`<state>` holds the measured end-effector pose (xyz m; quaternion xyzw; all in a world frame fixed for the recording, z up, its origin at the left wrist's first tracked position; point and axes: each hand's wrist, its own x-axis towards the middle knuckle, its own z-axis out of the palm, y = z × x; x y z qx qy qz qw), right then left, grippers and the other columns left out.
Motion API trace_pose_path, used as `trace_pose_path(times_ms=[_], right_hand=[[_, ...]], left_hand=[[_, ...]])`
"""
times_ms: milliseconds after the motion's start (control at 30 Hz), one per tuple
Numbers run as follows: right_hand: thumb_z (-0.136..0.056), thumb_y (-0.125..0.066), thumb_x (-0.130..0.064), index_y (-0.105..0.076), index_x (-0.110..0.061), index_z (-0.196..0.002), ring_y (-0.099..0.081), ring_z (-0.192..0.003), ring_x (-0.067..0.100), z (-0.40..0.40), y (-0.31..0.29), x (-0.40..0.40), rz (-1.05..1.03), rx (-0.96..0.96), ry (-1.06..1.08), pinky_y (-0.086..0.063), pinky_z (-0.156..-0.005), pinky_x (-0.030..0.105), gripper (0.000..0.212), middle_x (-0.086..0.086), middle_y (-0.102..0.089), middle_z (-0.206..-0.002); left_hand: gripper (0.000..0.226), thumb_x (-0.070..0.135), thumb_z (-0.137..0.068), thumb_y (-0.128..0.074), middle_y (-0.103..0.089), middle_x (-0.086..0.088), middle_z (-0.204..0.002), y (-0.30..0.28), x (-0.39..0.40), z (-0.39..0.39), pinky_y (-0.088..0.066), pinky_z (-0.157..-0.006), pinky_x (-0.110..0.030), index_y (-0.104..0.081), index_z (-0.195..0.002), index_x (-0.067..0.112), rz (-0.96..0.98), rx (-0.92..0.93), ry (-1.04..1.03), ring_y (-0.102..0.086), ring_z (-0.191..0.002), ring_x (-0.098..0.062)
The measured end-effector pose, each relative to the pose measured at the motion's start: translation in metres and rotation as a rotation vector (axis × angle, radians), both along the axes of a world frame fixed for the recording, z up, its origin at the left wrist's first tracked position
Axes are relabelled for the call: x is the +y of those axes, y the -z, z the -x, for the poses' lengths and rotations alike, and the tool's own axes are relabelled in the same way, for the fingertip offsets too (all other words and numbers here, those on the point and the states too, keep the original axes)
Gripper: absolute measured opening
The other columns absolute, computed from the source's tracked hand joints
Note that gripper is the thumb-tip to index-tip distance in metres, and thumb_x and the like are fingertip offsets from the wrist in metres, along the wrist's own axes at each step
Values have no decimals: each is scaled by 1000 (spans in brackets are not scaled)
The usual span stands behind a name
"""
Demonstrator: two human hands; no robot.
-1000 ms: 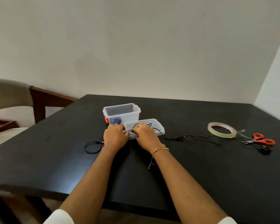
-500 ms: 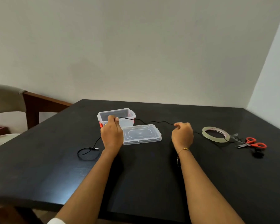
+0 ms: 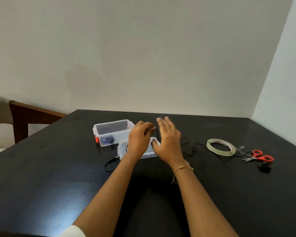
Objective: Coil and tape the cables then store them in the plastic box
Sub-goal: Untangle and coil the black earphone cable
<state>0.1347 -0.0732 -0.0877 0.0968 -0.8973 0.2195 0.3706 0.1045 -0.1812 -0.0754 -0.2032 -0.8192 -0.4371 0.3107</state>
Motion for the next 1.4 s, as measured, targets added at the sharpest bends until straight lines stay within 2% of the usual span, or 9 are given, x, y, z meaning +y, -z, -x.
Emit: trace_pose_path(times_ms=[200, 367, 500, 633, 767, 900, 1033, 1167, 1400], right_hand=[[-91, -52, -5, -64, 3, -104, -63, -77, 23, 8, 4, 9, 403, 78, -87, -54, -67, 24, 20, 17, -65, -92], [-93, -45, -8, -66, 0, -91, -57, -73, 19, 16, 2, 31, 818, 89, 246, -42, -62, 25, 23, 17, -66, -86], [-93, -40, -7, -63, 0, -97, -56, -74, 21, 16, -1, 52, 1151, 92, 432, -44, -64, 30, 25, 16, -64, -89], [-94, -39, -9, -63, 0, -99, -53, -81, 25, 5, 3, 65, 965, -110, 585, -41, -66, 32, 27, 19, -63, -101], [-86, -46, -2, -41, 2, -132, -31, -132, 38, 9, 7, 43, 245, -89, 637, -36, -102, 50, 47, 22, -42, -138], [-76, -48, 6, -39, -2, -136, -23, -139, 36, 9, 0, 15, -131, 92, 200, -23, -110, 53, 61, 17, -45, -139], [-93, -45, -8, -57, -4, -119, -56, -110, 29, 4, 2, 1, -75, -61, -109, -34, -107, 46, 29, 15, -66, -105], [-94, -46, -10, -63, 0, -98, -55, -73, 16, 7, -1, 6, 132, 66, -92, -41, -63, 14, 20, 13, -62, -89], [-96, -42, -12, -63, -1, -95, -47, -67, 10, 8, -5, 21, 315, 172, 214, -25, -51, 8, 23, 12, -61, -89]], left_hand=[[26, 15, -90, -57, -53, 2, -74, 0, 0, 8, -43, -61, -11, -49, -113, 11, -74, -109, 229, -48, -63, -6], [17, 29, -89, -57, -55, 0, -68, 11, -8, 10, -45, -58, -19, -58, -91, 12, 68, -373, 283, -50, -61, -11], [27, 33, -92, -51, -58, -1, -73, 17, -18, 13, -45, -72, -26, -62, -80, 12, 525, -510, 211, -52, -69, -13], [38, 39, -94, -45, -52, 1, -61, 12, -22, 14, -45, -70, -28, -59, -71, 12, 317, -435, 125, -48, -61, -11], [39, 39, -95, -43, -55, -4, -63, 7, -12, 10, -54, -74, -40, -58, -71, 11, 118, -347, 57, -55, -67, -20], [40, 36, -95, -44, -48, -3, -57, 1, -5, 2, -45, -57, -28, -56, -67, 11, -44, -361, 177, -46, -55, -14], [38, 32, -96, -45, -36, 7, -46, -10, -11, -6, -24, -42, -15, -50, -64, 12, -411, -598, 504, -28, -42, -5], [34, 29, -96, -40, -39, 3, -52, -15, -22, -8, -28, -48, -19, -54, -69, 13, -651, -901, 755, -35, -43, -7], [29, 22, -96, -43, -43, 4, -50, -17, -17, -15, -39, -43, -13, -58, -73, 12, -420, -1129, 774, -44, -42, -5]])
